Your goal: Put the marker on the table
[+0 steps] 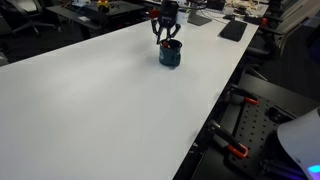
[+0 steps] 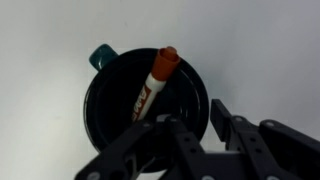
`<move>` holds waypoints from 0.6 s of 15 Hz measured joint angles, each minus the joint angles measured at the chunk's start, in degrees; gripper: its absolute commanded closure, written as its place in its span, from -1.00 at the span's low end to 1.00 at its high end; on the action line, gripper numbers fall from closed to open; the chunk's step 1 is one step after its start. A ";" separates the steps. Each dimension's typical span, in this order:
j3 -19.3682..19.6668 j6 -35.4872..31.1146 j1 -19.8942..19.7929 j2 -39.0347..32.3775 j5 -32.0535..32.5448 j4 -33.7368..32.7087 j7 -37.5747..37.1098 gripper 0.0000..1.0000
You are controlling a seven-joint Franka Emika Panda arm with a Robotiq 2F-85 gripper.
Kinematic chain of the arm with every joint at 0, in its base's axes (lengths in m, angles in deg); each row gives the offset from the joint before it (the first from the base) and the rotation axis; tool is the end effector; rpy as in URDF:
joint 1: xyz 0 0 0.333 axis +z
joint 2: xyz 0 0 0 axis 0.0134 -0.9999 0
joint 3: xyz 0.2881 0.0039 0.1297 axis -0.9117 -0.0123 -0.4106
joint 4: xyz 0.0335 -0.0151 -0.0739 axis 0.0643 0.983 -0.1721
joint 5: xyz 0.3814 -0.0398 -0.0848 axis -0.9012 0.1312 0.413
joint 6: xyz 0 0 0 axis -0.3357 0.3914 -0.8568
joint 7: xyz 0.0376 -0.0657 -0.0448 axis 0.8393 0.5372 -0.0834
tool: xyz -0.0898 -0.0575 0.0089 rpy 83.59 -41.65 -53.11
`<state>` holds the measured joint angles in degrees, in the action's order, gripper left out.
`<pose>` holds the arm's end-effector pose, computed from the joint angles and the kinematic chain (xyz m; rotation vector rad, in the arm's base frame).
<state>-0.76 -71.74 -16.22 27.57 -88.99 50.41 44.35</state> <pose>0.5791 -0.2380 0.1753 -2.2809 1.6231 0.5225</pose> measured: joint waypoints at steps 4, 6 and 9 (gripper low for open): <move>0.00 0.00 -0.25 -0.53 -0.01 -0.05 0.00 -0.68; -0.01 -0.03 -0.24 -0.61 -0.01 -0.04 0.01 -0.95; -0.06 -0.50 0.02 -0.60 0.00 -0.04 0.06 -1.00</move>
<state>-0.82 -72.23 -16.20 26.97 -88.99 50.37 44.41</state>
